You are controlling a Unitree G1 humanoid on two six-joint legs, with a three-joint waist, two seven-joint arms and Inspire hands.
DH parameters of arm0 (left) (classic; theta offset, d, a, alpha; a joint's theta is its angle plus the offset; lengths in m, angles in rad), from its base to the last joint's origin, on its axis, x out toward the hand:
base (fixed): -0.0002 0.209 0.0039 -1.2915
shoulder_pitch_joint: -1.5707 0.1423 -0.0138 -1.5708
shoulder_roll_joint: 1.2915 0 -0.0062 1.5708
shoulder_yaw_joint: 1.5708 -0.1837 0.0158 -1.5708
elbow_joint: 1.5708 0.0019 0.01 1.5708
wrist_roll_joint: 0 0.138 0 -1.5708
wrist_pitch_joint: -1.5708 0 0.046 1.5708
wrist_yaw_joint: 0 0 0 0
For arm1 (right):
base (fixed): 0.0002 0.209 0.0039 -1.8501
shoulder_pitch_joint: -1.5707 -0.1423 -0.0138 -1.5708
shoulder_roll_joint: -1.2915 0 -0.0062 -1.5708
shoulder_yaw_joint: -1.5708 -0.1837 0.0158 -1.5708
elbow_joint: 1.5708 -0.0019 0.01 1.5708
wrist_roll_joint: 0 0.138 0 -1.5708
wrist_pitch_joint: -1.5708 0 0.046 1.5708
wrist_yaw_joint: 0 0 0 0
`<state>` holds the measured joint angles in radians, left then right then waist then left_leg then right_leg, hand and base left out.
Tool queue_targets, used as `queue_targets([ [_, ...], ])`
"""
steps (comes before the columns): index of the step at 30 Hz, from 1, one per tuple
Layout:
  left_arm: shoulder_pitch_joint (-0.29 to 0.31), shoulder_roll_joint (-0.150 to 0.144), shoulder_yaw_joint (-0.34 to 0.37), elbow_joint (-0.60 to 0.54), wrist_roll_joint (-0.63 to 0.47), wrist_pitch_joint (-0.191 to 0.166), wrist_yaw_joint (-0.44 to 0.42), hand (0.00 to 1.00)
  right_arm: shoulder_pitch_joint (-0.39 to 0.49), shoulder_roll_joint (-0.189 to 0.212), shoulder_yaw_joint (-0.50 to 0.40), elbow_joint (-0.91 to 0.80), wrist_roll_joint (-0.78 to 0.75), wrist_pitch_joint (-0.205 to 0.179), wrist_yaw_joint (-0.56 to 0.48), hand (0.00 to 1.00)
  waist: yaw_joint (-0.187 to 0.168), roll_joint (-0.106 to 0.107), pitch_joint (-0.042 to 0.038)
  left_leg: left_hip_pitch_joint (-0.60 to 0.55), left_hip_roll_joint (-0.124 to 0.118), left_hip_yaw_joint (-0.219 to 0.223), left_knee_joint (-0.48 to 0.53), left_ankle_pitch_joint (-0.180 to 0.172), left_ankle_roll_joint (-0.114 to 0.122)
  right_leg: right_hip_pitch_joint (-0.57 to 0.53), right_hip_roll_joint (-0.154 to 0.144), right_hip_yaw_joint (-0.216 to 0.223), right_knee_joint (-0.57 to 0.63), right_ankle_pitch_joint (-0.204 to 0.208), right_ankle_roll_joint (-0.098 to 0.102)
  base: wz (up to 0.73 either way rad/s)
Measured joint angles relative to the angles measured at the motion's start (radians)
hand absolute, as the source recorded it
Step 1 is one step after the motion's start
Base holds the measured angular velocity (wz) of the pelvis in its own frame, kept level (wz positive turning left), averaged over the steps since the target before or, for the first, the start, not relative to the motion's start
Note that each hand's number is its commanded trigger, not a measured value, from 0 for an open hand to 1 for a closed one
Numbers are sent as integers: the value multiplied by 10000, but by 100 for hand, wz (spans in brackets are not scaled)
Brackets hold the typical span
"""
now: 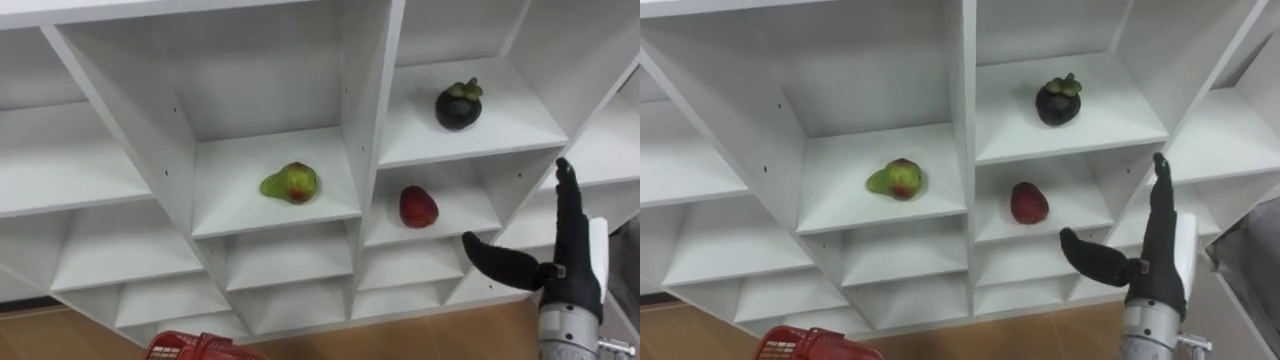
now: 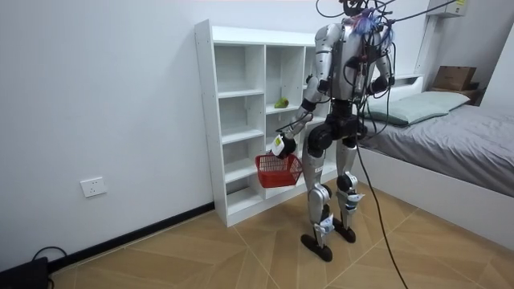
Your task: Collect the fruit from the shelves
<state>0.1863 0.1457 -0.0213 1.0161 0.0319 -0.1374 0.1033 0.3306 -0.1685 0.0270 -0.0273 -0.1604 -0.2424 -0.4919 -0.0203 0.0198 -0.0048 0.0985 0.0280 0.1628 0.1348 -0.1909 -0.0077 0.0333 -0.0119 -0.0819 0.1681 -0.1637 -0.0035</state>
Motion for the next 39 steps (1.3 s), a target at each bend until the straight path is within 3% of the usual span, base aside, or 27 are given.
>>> queue_targets([
  [4,7,32,-160,53,-12,1,-122,100,-3,-172,228,-495,-62,-52,-192,0,11,-64,34,-6,4,7,-6,0,0,-23,7,2,22,-1,5,0],
  [9,-2,53,-255,49,-7,6,-426,100,-436,-370,278,-1355,-78,-109,-476,0,3,-137,16,-93,34,5,0,2,3,-122,32,-13,28,46,-11,0],
  [20,-227,59,-418,49,-6,88,-550,100,-608,-393,522,-1355,29,-83,-583,0,257,-222,72,-231,51,18,-1,2,3,-153,57,-4,-15,74,-20,0],
  [30,-236,304,-444,56,12,168,-634,100,-2177,-843,679,-548,286,-83,-716,0,290,-426,59,-138,52,-43,7,2,3,-18,41,-97,-17,75,-22,1],
  [39,-193,405,-425,52,7,281,-662,100,-2347,-980,593,-229,713,38,-278,0,279,-529,101,-178,51,-116,29,4,3,6,34,-150,-24,74,-21,1],
])
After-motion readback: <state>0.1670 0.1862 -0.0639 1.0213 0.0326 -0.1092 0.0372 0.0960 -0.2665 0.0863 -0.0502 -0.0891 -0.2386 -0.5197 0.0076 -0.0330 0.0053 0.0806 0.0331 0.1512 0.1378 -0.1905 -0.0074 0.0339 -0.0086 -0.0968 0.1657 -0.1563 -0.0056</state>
